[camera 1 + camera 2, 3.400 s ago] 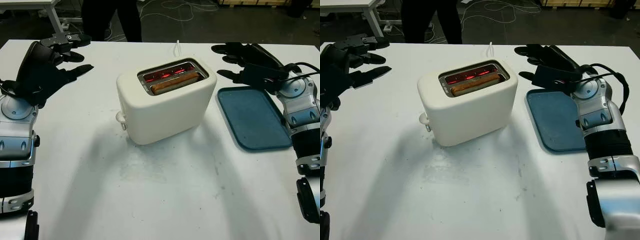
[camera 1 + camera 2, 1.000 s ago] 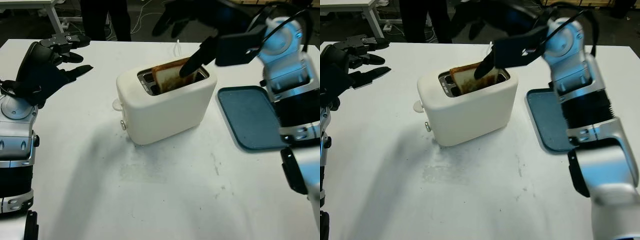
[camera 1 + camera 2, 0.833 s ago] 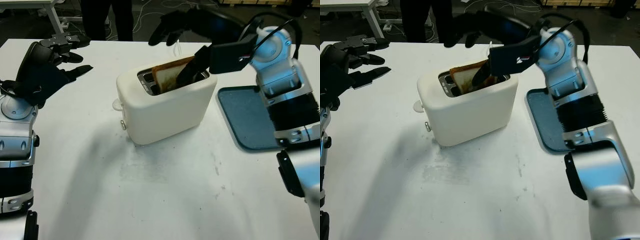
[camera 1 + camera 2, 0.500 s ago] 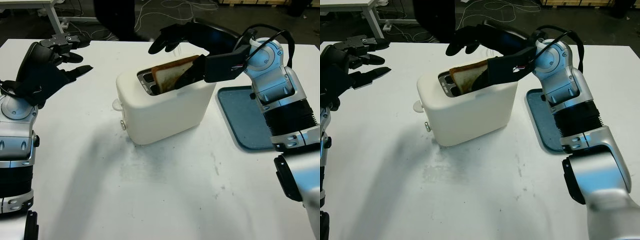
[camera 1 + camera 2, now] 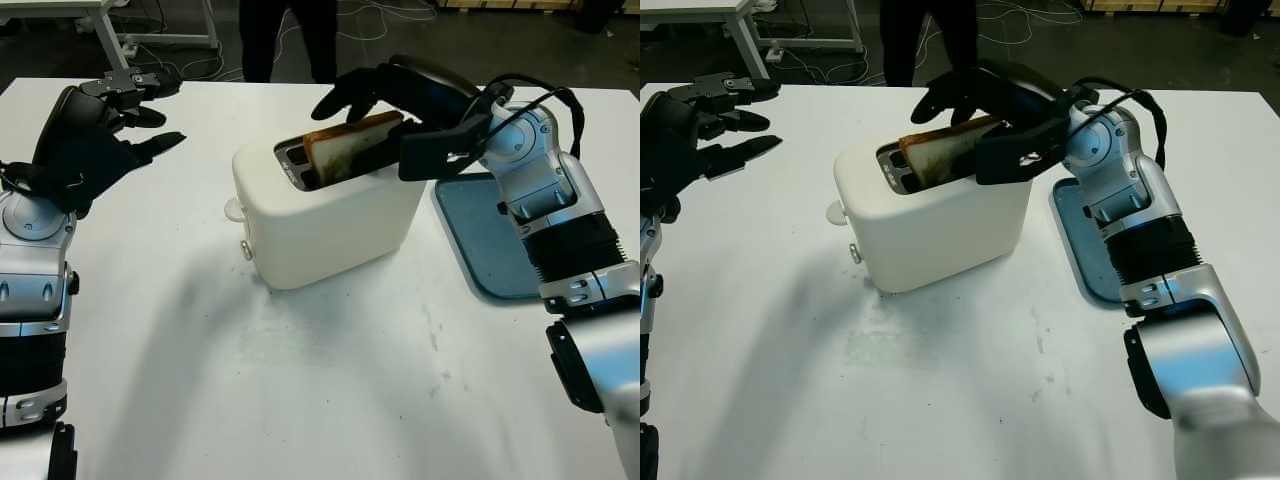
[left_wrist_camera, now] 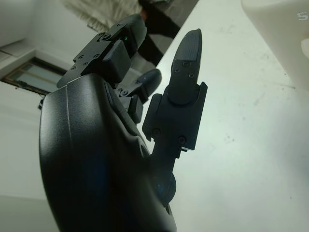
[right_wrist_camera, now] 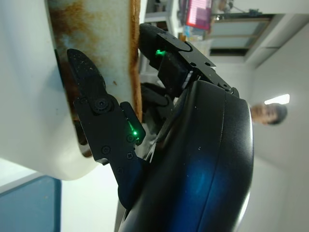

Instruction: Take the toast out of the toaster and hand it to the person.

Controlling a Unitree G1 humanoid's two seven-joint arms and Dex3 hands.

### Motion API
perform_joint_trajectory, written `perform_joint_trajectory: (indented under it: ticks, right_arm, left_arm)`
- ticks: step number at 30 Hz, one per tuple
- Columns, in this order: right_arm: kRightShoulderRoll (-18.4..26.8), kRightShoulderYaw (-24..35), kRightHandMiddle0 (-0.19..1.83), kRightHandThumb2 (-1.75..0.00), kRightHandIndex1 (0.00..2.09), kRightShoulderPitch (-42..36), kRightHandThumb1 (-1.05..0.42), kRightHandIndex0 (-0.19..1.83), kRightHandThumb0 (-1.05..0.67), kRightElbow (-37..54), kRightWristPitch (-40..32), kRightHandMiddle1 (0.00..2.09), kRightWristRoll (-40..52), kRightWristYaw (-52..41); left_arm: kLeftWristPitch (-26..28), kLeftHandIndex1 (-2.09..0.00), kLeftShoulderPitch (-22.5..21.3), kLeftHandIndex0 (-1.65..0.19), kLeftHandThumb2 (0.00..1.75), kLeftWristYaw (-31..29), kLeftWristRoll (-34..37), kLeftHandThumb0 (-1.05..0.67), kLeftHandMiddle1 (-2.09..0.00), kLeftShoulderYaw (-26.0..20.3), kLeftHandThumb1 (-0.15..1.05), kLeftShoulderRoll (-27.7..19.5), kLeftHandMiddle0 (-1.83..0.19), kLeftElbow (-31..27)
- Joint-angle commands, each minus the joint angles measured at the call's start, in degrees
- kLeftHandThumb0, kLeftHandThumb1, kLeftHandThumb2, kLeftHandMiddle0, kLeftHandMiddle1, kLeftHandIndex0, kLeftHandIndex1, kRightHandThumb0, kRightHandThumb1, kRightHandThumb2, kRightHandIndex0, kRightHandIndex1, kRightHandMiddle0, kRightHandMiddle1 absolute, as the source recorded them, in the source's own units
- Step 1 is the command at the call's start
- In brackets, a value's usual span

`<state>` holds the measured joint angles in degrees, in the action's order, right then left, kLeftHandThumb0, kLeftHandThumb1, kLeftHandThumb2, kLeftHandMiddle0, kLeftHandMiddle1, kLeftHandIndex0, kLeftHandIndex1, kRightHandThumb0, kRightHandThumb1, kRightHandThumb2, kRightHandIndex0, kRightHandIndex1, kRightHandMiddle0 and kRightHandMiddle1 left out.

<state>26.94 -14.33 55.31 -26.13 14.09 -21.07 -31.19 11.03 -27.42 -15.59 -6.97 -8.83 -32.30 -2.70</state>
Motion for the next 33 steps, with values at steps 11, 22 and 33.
perform_joint_trajectory:
  ticks: [11, 22, 33]
  right_arm:
    - [1.4, 0.1, 0.72, -0.16, 1.74, 1.3, -0.92, 1.02, -0.37, -0.8, 2.1, 1.7, -4.1, 5.2]
    - [-0.3, 12.4, 0.78, -0.17, 1.75, 9.4, -0.92, 1.04, -0.46, -8.2, 2.9, 1.62, 8.3, 12.2]
    - [-0.6, 23.8, 0.9, -0.11, 1.75, 16.3, -0.92, 1.14, -0.45, -18.6, -3.4, 1.75, 20.1, 18.7]
  left_arm:
    - [1.1, -0.18, 0.2, -0.58, 0.1, 0.0, 0.3, -0.44, -0.78, 0.2, 0.92, -0.1, -0.38, -0.5]
    - [2.5, -0.18, 0.5, -0.57, 0.11, 0.2, 0.1, -0.43, -0.79, 0.4, 0.92, 0.0, -0.36, -1.4]
    - [3.1, -0.17, 0.5, -0.57, 0.11, -0.2, 0.5, -0.42, -0.78, 0.2, 0.92, 0.1, -0.36, -1.7]
